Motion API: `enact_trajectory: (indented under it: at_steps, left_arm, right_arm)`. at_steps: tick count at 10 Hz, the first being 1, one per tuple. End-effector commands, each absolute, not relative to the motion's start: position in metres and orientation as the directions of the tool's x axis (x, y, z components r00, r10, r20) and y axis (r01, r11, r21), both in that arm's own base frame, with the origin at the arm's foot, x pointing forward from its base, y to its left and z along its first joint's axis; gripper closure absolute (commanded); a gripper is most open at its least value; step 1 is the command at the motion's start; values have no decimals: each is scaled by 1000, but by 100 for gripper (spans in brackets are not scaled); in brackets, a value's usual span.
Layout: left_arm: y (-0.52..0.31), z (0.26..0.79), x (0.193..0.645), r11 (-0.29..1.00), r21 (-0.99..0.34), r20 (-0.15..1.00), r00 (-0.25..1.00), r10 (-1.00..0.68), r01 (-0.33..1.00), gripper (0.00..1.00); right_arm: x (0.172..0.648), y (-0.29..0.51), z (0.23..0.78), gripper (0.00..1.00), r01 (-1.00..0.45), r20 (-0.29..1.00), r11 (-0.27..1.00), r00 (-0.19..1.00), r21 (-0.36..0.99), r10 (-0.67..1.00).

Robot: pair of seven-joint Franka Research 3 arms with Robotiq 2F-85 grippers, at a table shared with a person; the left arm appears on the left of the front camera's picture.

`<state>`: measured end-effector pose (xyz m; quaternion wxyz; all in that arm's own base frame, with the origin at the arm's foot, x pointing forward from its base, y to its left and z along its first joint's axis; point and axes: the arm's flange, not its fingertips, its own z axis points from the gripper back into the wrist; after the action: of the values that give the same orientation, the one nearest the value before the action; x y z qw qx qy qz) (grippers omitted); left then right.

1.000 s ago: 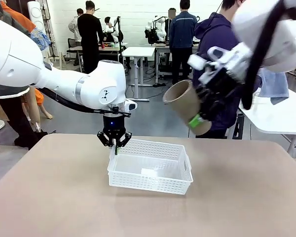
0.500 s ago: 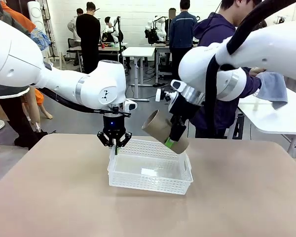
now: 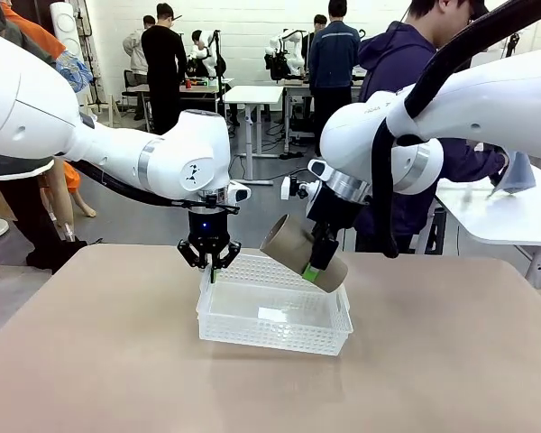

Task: Clean and organize the cups into the basket.
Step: Pick up the Organizing basket and move it to the center of the table, then pick up the Reusable plastic cup from the right side of the table and place it inside the Organizing basket.

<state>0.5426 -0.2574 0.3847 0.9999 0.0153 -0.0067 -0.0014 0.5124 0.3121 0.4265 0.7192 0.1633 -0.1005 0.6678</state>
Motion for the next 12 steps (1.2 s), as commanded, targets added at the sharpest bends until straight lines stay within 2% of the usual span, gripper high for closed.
enact_trajectory:
  at_steps: [1, 3, 6, 9, 12]
  left_arm:
    - [-257, 385, 542, 999, 33, 14, 1000, -6, 6, 100]
    - [-257, 385, 542, 999, 33, 14, 1000, -6, 6, 100]
    - [-257, 385, 542, 999, 33, 14, 1000, -6, 6, 100]
    - [-257, 385, 542, 999, 33, 14, 1000, -6, 6, 100]
    - [-257, 385, 542, 999, 33, 14, 1000, -6, 6, 100]
  right_arm:
    - [514, 312, 430, 19, -994, 373, 55, 88, 97, 924]
    - [513, 312, 428, 19, -994, 364, 55, 88, 99, 927]
    - [498, 337, 389, 19, -991, 278, 50, 83, 126, 957]
    - [504, 346, 363, 19, -985, 261, 99, 134, 144, 956]
    - [505, 346, 348, 19, -982, 190, 123, 150, 145, 970]
